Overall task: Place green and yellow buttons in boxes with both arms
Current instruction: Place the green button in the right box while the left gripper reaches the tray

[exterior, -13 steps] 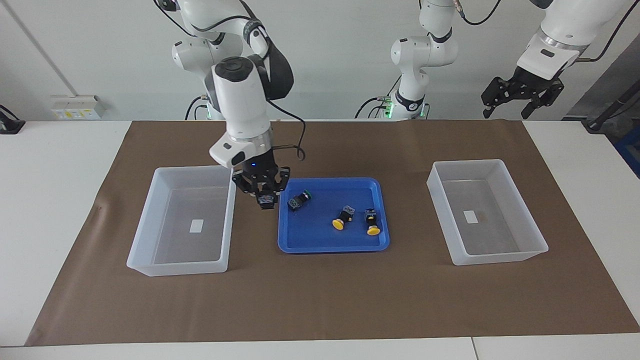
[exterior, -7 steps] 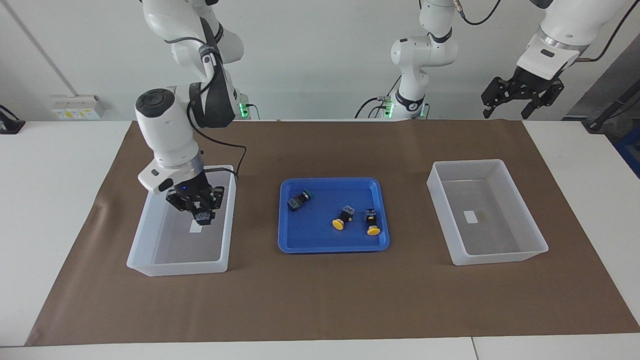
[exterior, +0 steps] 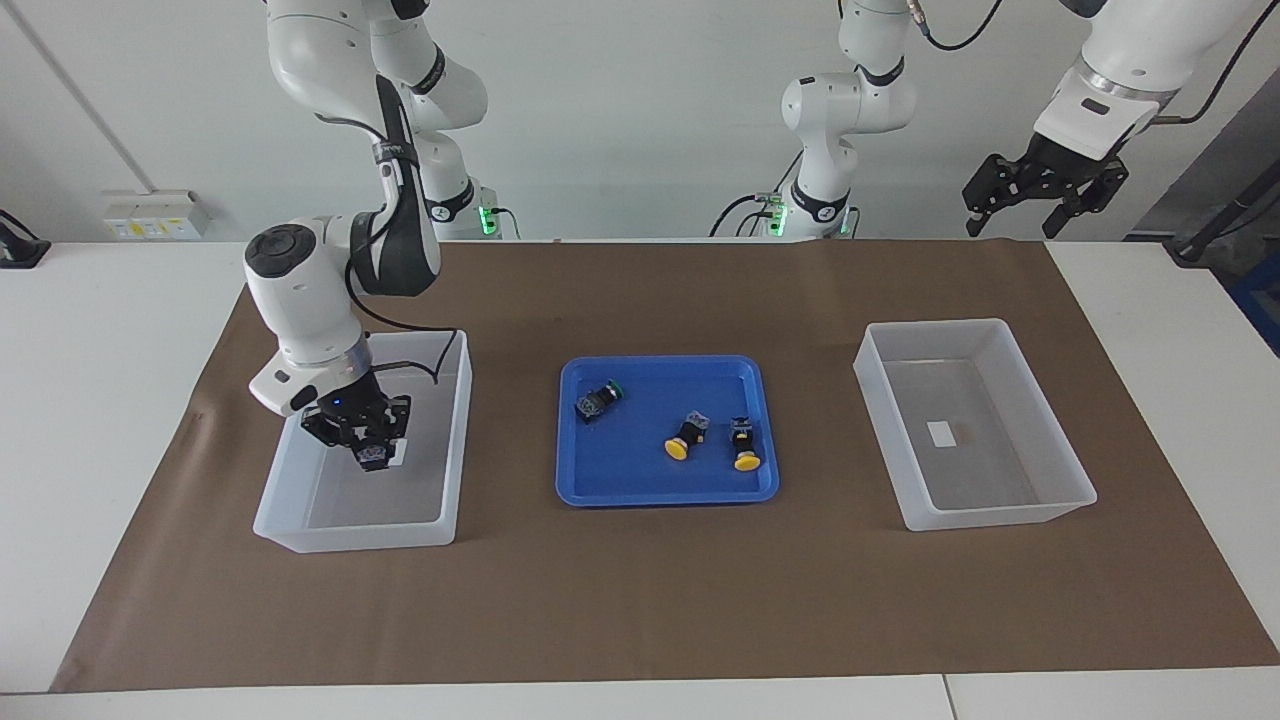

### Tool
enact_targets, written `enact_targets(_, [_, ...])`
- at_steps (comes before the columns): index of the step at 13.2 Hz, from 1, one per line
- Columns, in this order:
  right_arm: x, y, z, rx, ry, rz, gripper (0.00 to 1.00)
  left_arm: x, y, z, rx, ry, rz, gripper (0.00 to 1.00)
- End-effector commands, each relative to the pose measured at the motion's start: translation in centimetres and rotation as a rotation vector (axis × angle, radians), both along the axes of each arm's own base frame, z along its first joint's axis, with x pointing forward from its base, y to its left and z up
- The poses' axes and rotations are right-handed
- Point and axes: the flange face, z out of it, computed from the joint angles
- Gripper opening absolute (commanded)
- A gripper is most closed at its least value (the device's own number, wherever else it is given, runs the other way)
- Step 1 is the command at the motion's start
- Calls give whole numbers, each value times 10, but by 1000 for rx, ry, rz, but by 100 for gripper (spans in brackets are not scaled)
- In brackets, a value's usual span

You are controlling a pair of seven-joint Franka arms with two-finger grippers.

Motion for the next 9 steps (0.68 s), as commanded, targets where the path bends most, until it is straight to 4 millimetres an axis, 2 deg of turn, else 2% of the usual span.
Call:
enact_targets(1, [-5, -7, -16, 5, -31, 13, 53, -13, -38, -21, -20, -74, -55, 100])
enact_targets(2, [-6, -7, -22, 4, -40, 12, 75, -23, -63, -40, -29, -117, -102, 100])
enact_targets(3, [-6, -8, -23, 3, -51, 11, 96, -30, -75, -58, -35, -144, -117, 100])
enact_targets(4, [-5, -8, -21, 3, -51, 11, 100, -33, -85, -75, -40, -161, -134, 100])
enact_targets(5, [-3, 1, -14, 7, -62, 13, 100, -35, -100, -89, -44, -171, -158, 100])
enact_targets(6, [-1, 10, 2, 17, -83, -5, 100, -34, -116, -108, -47, -167, -174, 100])
enact_targets(9, [15, 52, 60, 63, -39, -143, 100, -28, -163, -180, -73, -188, -113, 100])
